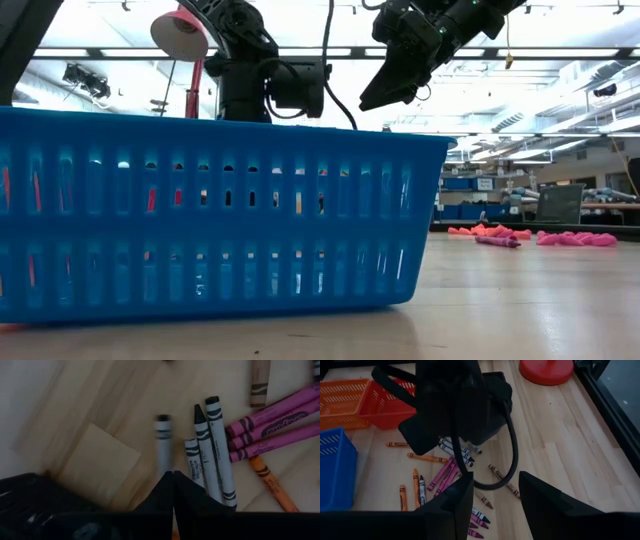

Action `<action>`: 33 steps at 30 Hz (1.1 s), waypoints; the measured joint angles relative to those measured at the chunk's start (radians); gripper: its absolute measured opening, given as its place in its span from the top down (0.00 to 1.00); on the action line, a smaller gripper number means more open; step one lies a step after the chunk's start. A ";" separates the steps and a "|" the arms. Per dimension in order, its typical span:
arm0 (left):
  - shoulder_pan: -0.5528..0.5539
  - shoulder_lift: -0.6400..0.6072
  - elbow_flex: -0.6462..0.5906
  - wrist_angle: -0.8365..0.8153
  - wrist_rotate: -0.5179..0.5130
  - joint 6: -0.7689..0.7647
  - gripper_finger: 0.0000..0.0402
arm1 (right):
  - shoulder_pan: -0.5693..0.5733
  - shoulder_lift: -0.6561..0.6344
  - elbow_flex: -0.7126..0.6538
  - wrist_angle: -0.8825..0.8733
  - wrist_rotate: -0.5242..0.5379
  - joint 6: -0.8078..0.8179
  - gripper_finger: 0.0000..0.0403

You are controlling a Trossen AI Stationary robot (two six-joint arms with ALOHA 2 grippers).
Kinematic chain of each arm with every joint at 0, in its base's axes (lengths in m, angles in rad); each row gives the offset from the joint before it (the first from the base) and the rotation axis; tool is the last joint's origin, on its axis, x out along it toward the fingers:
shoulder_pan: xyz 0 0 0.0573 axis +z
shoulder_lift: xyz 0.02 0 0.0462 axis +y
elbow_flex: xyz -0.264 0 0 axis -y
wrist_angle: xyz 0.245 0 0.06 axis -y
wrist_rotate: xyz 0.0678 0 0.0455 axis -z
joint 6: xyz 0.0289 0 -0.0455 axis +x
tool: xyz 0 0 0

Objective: Sort crayons
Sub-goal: Put the black crayon into the black bin, then put the brown crayon into the red bin

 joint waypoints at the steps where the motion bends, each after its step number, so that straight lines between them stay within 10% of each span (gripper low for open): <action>1: 0.000 -0.008 0.000 0.001 0.000 -0.006 0.99 | 0.000 0.000 0.000 0.000 0.000 0.004 0.60; 33: 0.014 -0.042 0.000 -0.014 -0.116 -0.062 0.72 | 0.000 0.001 0.000 0.021 -0.008 0.004 0.60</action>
